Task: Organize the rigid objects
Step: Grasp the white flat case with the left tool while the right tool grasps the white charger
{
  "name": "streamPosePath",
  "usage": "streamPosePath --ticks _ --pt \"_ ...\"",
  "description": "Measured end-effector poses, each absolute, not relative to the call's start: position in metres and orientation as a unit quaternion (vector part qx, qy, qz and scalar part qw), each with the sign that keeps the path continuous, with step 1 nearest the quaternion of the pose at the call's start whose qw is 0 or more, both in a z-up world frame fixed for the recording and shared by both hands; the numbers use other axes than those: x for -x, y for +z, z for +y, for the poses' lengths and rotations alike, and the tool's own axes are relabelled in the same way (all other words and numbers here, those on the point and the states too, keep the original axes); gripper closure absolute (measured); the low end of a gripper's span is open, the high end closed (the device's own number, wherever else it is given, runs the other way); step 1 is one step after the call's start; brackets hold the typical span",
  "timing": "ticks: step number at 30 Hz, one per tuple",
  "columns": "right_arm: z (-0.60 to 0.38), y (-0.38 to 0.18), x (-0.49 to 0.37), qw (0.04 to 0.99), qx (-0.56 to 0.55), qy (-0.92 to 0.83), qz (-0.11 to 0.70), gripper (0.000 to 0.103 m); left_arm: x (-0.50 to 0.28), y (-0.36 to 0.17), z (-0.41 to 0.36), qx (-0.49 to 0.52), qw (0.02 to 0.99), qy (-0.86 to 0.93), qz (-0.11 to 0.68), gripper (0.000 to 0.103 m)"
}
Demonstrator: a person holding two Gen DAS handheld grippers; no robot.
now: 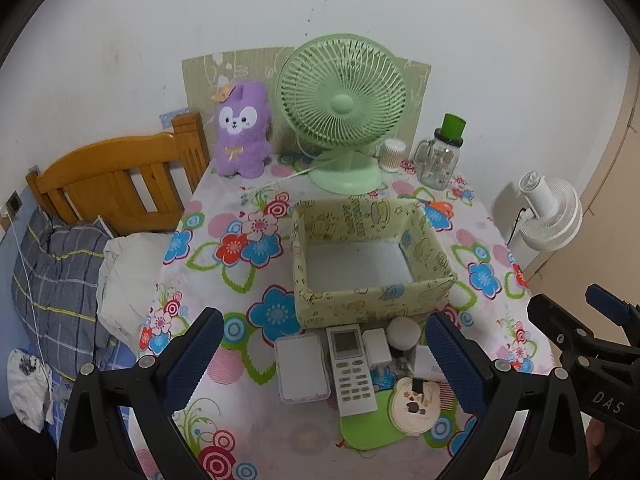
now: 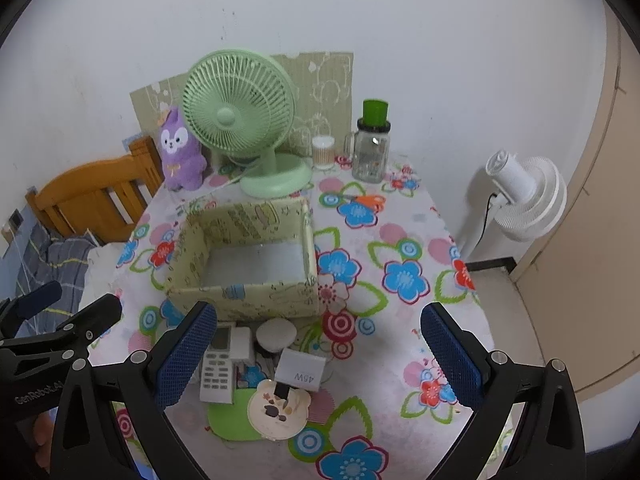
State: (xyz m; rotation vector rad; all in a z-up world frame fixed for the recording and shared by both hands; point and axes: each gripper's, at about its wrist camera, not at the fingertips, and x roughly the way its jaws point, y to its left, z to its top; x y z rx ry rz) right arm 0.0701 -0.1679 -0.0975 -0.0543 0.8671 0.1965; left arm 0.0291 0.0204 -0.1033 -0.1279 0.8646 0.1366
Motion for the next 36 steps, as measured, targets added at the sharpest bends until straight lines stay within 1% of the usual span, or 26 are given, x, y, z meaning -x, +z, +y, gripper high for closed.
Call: streamPosePath --ticks 12,20,36 --pt "-0.157 -0.135 -0.083 0.893 0.036 0.096 0.438 0.0 -0.042 -0.144 0.028 0.067 0.891 0.069 0.444 0.001" --pt "-0.149 -0.17 -0.096 0.88 0.032 0.09 0.465 0.0 -0.053 -0.174 0.039 0.098 0.878 0.074 0.463 0.001" --pt "-0.149 -0.235 -0.115 0.865 0.022 0.046 0.499 0.0 -0.075 -0.235 0.051 0.089 0.862 0.082 0.493 0.001"
